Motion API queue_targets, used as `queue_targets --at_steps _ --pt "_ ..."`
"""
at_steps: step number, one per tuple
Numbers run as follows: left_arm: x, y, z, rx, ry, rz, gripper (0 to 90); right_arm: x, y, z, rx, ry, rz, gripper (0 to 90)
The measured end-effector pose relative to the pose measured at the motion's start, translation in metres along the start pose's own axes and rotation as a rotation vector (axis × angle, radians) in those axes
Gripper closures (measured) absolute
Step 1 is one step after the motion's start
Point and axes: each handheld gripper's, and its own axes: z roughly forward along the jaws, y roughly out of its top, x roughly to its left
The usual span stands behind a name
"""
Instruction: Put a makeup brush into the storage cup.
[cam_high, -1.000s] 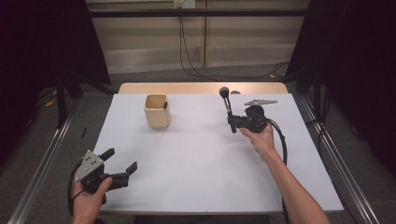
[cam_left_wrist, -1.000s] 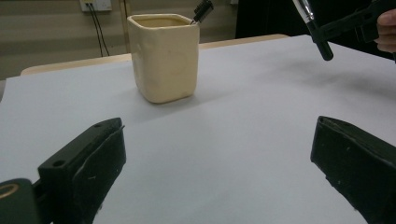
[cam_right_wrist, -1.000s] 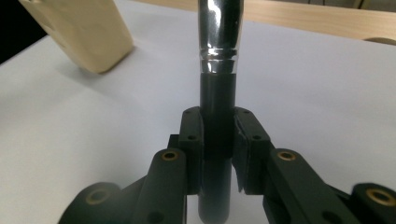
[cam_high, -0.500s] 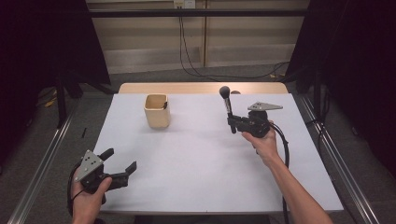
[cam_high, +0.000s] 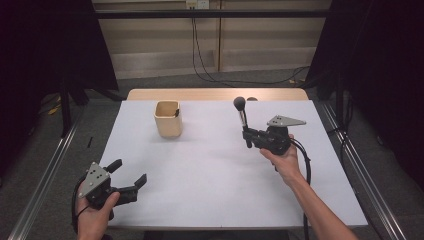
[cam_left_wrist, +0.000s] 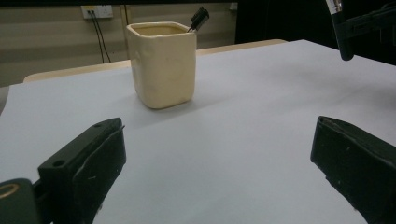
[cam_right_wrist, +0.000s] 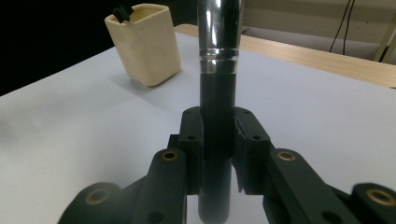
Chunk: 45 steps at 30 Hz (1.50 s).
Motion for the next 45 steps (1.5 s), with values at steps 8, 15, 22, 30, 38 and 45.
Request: queue_targets --at_steps 8,15,22,30,38,45 --pt "0.001 0.001 0.001 -0.013 -0.003 -0.013 3.3 0.016 0.001 -0.011 -0.028 0.05 -0.009 75.5" --pt "-0.002 0.003 0.004 -0.008 -0.007 0.022 3.3 0.029 -0.001 -0.016 -0.045 0.093 -0.012 75.5" --pt "-0.009 0.006 0.01 -0.012 -0.04 0.033 3.3 0.037 -0.004 -0.012 -0.047 0.122 -0.032 75.5" --pt "-0.019 0.012 0.022 -0.015 -0.087 0.065 3.3 0.045 -0.006 -0.009 -0.048 0.155 -0.046 75.5" --pt "-0.021 0.017 0.037 -0.014 -0.102 0.064 3.1 0.057 -0.014 0.002 -0.015 0.194 -0.076 75.5" --pt "-0.025 0.028 0.053 -0.013 -0.121 0.058 3.1 0.063 -0.013 0.007 -0.006 0.224 -0.083 75.5"
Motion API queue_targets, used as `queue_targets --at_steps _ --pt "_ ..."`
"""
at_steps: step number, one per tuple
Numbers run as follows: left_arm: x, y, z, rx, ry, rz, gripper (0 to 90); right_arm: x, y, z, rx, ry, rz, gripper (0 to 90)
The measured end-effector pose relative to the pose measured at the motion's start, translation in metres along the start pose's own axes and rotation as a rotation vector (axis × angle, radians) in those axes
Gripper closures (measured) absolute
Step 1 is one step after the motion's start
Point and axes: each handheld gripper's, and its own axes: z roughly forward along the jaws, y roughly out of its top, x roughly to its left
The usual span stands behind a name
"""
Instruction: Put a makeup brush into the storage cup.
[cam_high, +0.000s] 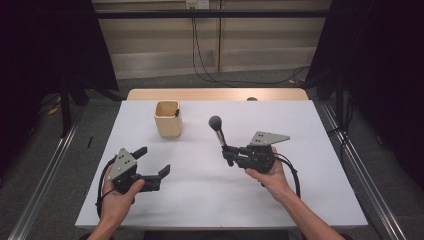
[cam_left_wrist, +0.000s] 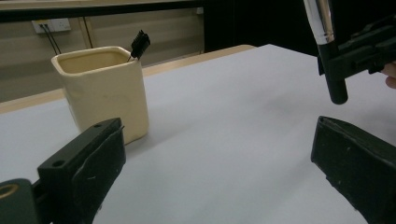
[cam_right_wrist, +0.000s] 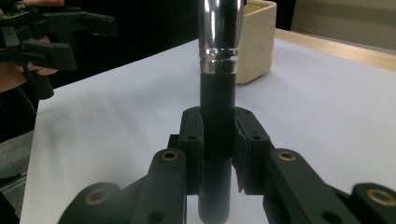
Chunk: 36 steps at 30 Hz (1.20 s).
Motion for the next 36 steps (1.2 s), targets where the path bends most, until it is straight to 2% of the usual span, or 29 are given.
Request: queue_targets --at_steps 5,9,14,22,23,25,29,31,36 --pt "-0.003 0.005 0.009 0.003 -0.005 -0.009 2.9 0.002 0.0 0.003 0.004 0.015 -0.004 75.5" --pt "-0.009 0.013 0.018 -0.005 -0.023 0.002 2.6 0.004 0.0 0.006 0.006 0.028 -0.005 75.5" --pt "-0.017 0.023 0.03 -0.017 -0.06 0.021 2.5 0.005 0.001 0.008 0.004 0.036 -0.005 75.5" --pt "-0.028 0.036 0.046 -0.038 -0.112 0.024 2.4 0.008 0.002 0.01 -0.006 0.051 -0.007 75.5" --pt "-0.029 0.037 0.048 -0.04 -0.113 0.021 2.5 0.008 0.002 0.01 -0.006 0.052 -0.009 75.5" --pt "-0.033 0.04 0.055 -0.05 -0.098 0.047 3.5 0.009 0.003 0.01 -0.009 0.055 -0.006 75.5" --pt "-0.036 0.045 0.062 -0.059 -0.121 0.014 3.6 0.01 0.002 0.011 -0.005 0.059 -0.01 75.5" --pt "-0.038 0.045 0.065 -0.056 -0.126 0.029 3.5 0.01 0.001 0.011 -0.006 0.064 -0.007 75.5" --pt "-0.046 0.043 0.075 -0.048 -0.15 0.018 3.5 0.011 0.002 0.011 -0.011 0.071 -0.008 75.5"
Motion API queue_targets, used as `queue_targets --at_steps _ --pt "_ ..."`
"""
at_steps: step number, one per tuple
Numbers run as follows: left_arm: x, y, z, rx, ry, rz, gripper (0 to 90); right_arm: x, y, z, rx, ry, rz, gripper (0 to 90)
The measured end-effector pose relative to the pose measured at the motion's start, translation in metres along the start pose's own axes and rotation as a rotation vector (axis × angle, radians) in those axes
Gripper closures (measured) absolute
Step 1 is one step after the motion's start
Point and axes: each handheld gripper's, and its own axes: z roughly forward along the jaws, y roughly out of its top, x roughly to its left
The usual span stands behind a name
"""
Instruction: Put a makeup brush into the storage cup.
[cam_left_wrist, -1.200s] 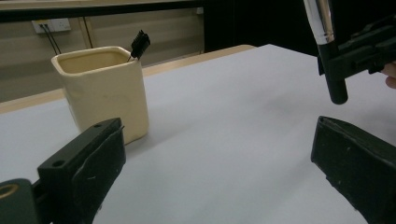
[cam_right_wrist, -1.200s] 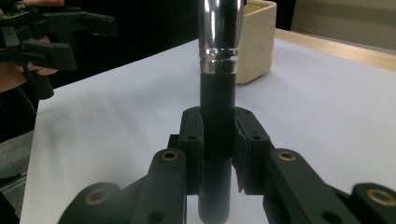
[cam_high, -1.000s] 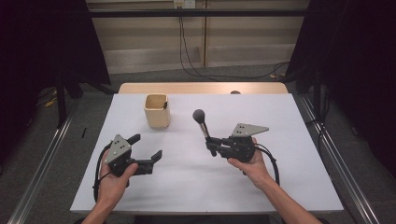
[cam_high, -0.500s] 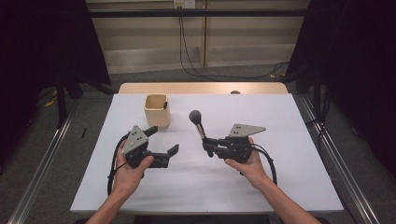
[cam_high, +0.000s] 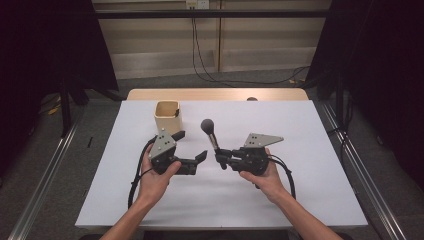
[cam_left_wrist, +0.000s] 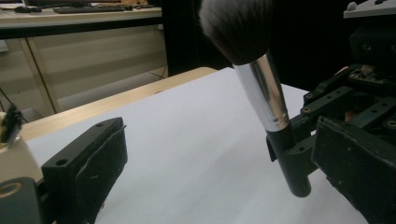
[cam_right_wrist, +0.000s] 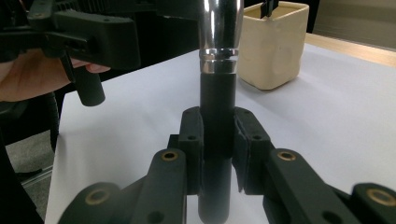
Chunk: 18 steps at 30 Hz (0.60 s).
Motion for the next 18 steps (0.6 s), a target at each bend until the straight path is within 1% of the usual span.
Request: queue_targets --at_steps 2,3,4,7,9,11,12,13,15,16,17,18 --pt "-0.001 0.002 0.004 -0.011 0.0 -0.005 3.6 0.0 -0.001 0.001 0.007 0.004 0.0 75.4" --pt "-0.001 0.003 0.006 -0.02 -0.003 -0.024 3.6 0.001 -0.001 0.001 0.007 0.008 0.002 75.5" --pt "-0.001 0.004 0.009 -0.03 -0.016 -0.041 3.5 0.001 -0.001 0.001 0.006 0.009 0.003 75.5" --pt "-0.003 0.005 0.015 -0.011 -0.041 -0.032 4.0 0.002 -0.002 0.004 0.011 0.013 0.005 75.4" --pt "-0.006 0.003 0.019 0.005 -0.048 -0.028 3.9 0.002 -0.003 0.005 0.013 0.014 0.004 75.4" --pt "-0.008 0.002 0.024 0.019 -0.068 -0.024 3.9 0.002 -0.003 0.005 0.012 0.016 0.004 75.5" --pt "-0.009 0.002 0.025 0.024 -0.061 -0.012 4.0 0.002 -0.003 0.005 0.012 0.016 0.004 75.4" --pt "-0.011 0.002 0.027 0.023 -0.071 -0.003 4.4 0.002 -0.003 0.005 0.013 0.017 0.006 75.4" --pt "-0.013 0.003 0.03 0.019 -0.078 0.007 4.3 0.001 -0.003 0.005 0.013 0.019 0.011 75.4" --pt "-0.014 0.004 0.033 0.022 -0.092 -0.003 4.3 0.001 -0.003 0.005 0.012 0.021 0.013 75.4" --pt "-0.014 0.005 0.034 0.023 -0.084 -0.007 4.0 0.0 -0.003 0.004 0.01 0.019 0.014 75.5" --pt "-0.014 0.006 0.036 0.033 -0.089 -0.014 4.3 0.0 -0.003 0.003 0.009 0.017 0.016 75.4"
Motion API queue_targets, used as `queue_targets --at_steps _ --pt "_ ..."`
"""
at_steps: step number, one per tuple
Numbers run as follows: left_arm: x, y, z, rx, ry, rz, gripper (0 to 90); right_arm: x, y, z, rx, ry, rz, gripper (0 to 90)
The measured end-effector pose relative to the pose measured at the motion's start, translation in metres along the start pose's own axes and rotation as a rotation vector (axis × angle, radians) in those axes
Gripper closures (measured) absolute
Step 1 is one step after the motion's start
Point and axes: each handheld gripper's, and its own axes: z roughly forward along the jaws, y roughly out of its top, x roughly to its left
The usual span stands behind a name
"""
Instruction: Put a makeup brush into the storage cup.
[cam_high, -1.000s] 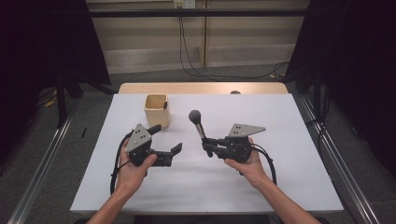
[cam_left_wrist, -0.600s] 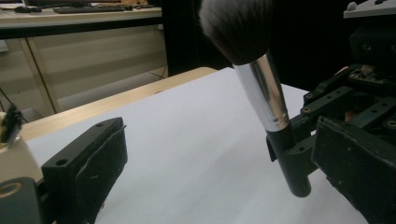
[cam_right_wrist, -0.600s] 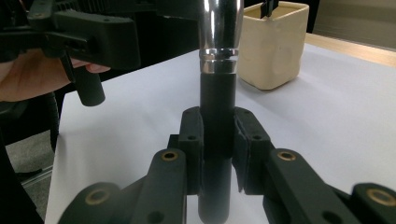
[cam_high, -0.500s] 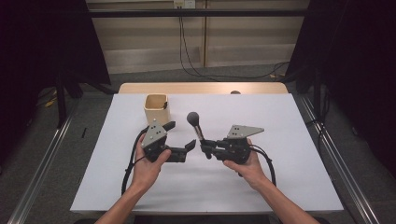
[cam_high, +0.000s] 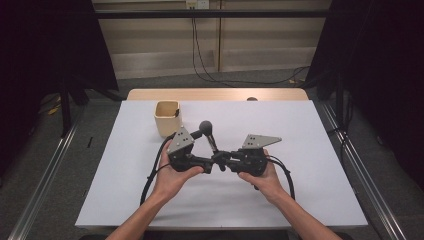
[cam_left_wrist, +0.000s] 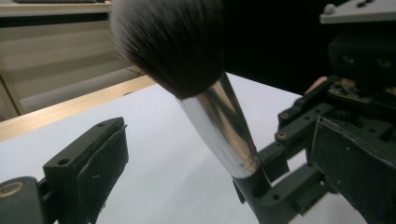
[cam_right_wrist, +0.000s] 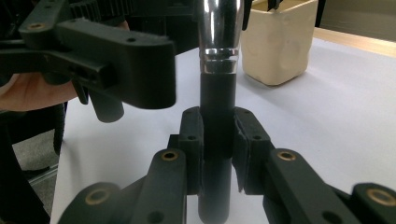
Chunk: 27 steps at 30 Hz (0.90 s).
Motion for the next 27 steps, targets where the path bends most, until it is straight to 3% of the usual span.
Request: queue_targets --at_steps 2,6,9,12,18,20,23,27 --pt "-0.001 0.001 0.003 -0.002 -0.009 -0.005 5.4 -0.001 -0.001 -0.001 -0.001 -0.001 0.0 75.4" --pt "-0.002 0.002 0.009 0.009 -0.021 -0.009 16.2 -0.001 -0.002 -0.002 0.003 -0.004 0.0 75.4" --pt "0.001 0.001 0.012 0.006 -0.029 -0.063 22.5 -0.001 -0.002 -0.002 0.002 -0.005 0.001 75.4" --pt "0.004 0.0 0.011 0.004 -0.03 -0.056 32.7 -0.001 -0.002 -0.003 0.002 -0.008 0.002 75.4" --pt "0.004 -0.002 0.012 0.0 -0.048 -0.077 42.9 -0.003 -0.003 -0.003 0.003 -0.017 0.012 75.4" --pt "0.003 -0.001 0.011 -0.014 -0.033 -0.067 48.5 -0.003 -0.003 -0.003 0.008 -0.019 0.012 75.4" --pt "0.005 -0.001 0.009 -0.022 -0.044 -0.064 55.2 -0.003 -0.002 -0.004 0.004 -0.021 0.013 75.4" --pt "0.006 -0.003 0.009 -0.023 -0.058 -0.093 62.2 -0.005 -0.003 -0.004 0.004 -0.027 0.019 75.4"
